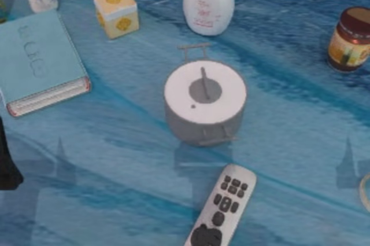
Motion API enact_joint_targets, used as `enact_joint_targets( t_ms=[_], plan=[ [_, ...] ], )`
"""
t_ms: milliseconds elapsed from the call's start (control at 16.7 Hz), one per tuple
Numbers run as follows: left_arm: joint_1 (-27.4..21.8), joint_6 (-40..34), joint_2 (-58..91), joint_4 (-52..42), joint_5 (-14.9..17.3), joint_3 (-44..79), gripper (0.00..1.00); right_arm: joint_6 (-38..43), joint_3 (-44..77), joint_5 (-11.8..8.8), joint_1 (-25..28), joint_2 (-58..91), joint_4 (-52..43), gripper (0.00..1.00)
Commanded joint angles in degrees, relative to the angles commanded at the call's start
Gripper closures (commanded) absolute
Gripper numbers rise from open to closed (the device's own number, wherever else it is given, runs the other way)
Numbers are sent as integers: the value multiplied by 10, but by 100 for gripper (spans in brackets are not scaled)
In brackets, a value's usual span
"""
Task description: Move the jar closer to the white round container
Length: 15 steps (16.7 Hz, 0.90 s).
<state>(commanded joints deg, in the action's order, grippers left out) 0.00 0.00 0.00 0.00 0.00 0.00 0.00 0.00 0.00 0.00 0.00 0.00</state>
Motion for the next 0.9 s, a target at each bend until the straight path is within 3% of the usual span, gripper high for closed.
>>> enact_joint_targets(
  t_ms=[420, 900],
  plan=[
    [0, 0, 0, 0, 0, 0, 0, 1, 65, 9, -9, 83, -58, 0],
    [0, 0, 0, 0, 0, 0, 0, -16, 408, 26, -21, 431, -270, 0]
  ],
)
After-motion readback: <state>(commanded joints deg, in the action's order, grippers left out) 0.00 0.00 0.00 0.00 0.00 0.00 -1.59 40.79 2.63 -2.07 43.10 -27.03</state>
